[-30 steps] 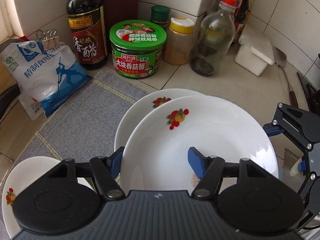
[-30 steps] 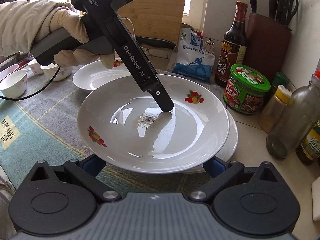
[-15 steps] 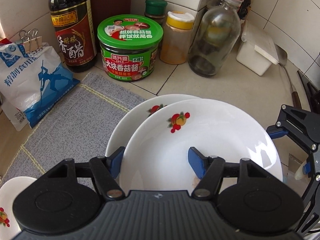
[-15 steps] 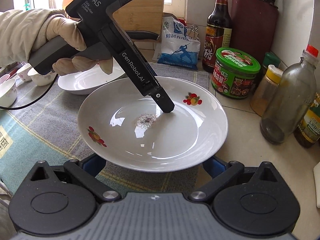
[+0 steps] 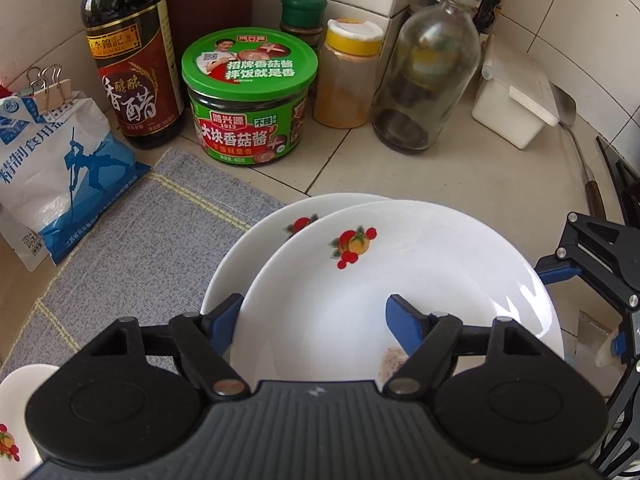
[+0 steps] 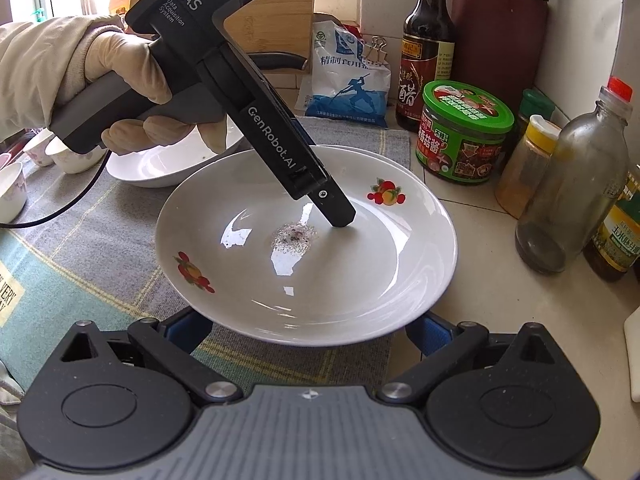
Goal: Organize plates and bowls
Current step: 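Lower the stained plate onto the fruit-print plate and open the left tool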
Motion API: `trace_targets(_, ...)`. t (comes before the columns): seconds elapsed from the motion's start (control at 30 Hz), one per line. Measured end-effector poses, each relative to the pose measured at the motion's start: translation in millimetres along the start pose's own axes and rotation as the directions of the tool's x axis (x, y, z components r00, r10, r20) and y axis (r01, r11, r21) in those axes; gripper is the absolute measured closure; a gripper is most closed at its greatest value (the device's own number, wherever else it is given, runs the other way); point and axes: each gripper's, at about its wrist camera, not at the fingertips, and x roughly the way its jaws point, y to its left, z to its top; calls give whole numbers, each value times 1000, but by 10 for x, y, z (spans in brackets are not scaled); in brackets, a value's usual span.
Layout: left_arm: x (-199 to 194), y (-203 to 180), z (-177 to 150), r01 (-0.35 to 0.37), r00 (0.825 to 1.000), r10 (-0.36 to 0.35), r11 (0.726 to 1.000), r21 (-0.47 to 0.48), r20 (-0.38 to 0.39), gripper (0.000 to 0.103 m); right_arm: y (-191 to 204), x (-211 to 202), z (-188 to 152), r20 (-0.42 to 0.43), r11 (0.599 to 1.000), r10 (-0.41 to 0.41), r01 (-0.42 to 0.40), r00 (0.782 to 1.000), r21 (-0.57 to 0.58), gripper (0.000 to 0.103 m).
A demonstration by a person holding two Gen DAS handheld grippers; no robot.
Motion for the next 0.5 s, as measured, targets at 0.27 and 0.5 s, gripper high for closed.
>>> trace_targets(0.27,-66,-25,-2,-43,999,43,999,18,7,25,-12,-19,-6,16,1000,10,-10,1000,14,0)
trace_targets(0.5,-133,-26,-32,-79,996,78,997,13,33,20,8,-14,-4,23,1000,2,-3,1000,15,0)
